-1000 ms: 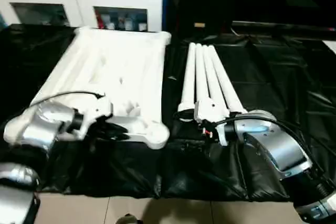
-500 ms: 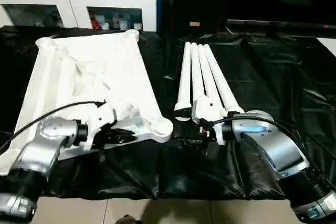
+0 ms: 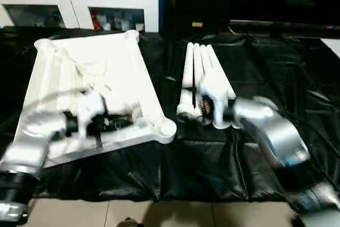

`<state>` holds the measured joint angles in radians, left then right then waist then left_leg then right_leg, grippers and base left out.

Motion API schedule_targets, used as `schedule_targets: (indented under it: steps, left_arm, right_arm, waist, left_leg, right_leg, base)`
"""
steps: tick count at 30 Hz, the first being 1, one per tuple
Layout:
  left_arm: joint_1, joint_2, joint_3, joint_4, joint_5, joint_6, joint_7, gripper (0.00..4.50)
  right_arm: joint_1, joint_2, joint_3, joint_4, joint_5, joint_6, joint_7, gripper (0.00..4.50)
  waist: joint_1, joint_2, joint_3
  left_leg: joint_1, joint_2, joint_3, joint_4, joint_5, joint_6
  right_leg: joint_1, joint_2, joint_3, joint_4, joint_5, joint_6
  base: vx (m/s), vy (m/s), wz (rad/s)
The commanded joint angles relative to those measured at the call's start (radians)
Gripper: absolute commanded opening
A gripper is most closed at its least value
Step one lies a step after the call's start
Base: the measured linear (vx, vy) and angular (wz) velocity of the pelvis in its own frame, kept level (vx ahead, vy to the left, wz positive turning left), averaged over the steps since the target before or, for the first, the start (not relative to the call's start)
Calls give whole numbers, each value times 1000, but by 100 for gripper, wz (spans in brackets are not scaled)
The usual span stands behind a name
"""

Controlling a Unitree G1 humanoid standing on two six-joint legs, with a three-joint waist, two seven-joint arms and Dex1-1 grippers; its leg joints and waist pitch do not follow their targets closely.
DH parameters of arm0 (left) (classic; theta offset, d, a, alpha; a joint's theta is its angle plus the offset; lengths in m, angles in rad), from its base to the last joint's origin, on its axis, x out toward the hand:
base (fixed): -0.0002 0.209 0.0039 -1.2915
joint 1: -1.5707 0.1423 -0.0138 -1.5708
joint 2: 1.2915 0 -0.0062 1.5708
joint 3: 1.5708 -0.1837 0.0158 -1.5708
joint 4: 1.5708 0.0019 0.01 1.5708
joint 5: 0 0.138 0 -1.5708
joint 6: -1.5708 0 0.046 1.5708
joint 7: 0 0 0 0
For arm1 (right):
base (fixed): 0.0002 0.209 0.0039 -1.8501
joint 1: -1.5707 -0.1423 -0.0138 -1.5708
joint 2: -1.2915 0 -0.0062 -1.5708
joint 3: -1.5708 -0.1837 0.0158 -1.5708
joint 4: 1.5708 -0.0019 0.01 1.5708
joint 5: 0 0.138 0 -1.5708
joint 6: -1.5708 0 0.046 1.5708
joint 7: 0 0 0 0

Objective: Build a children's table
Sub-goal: Move table base, then pick table leg

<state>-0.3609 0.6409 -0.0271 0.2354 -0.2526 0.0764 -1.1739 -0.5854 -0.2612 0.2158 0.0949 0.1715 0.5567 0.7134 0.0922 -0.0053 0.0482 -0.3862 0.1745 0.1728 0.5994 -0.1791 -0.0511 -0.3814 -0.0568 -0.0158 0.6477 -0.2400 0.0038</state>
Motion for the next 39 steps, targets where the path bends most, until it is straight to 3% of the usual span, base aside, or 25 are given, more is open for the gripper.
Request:
schedule_targets:
  steps: [1,6,8,11,14,20,27,39]
  left_arm:
    - [-3,4,18,-43,-18,44,21,106]
    - [-32,-25,-4,-101,27,131,106,106]
    - [-39,-39,-11,-122,21,147,117,133]
    - [-38,-47,-23,-178,-13,197,126,145]
    - [-35,-49,-34,-196,-7,209,132,184]
    - [-26,-47,-36,-233,-4,251,146,225]
    - [-3,-14,-35,-287,-22,300,141,276]
    - [19,31,-27,-322,-15,331,137,380]
  right_arm:
    - [-25,20,-27,50,-12,31,-69,450]
    - [-173,152,-113,338,-57,60,-363,450]
    - [-209,175,-129,411,-62,41,-419,450]
    - [-280,214,-165,557,-69,14,-522,450]
    - [-325,233,-184,661,-66,-17,-575,450]
    - [-415,271,-240,886,-55,-105,-649,450]
    - [-468,301,-274,1044,-44,-185,-646,450]
    - [-501,305,-295,1176,-72,-241,-673,450]
  waist:
    - [2,11,-60]
    - [-2,10,-59]
    - [-2,11,-62]
    - [0,8,-66]
    - [-3,5,-64]
    - [-4,8,-65]
    - [-2,10,-65]
    - [2,5,-63]
  left_leg:
    - [31,48,-15,-78,-184,-53]
    - [34,45,-12,-80,-174,-81]
    - [32,45,-14,-79,-157,-94]
    - [29,43,-13,-75,-110,-88]
    - [26,41,-10,-75,-116,-86]
    - [27,41,-10,-74,-122,-84]
    - [25,43,-12,-74,-126,-75]
    - [23,43,-10,-76,-141,-74]
  right_leg:
    - [24,-74,33,-64,7,-238]
    - [20,-73,35,-68,-23,-221]
    - [24,-74,35,-63,6,-213]
    - [29,-72,33,-56,100,-202]
    - [31,-70,33,-58,99,-201]
    - [30,-70,32,-56,95,-193]
    - [29,-70,30,-53,102,-195]
    - [27,-70,30,-55,66,-192]
  base:
    - [0,0,0]
    - [0,0,0]
    - [0,0,0]
    - [0,0,0]
    - [0,0,0]
    - [0,0,0]
    - [0,0,0]
    - [0,0,0]
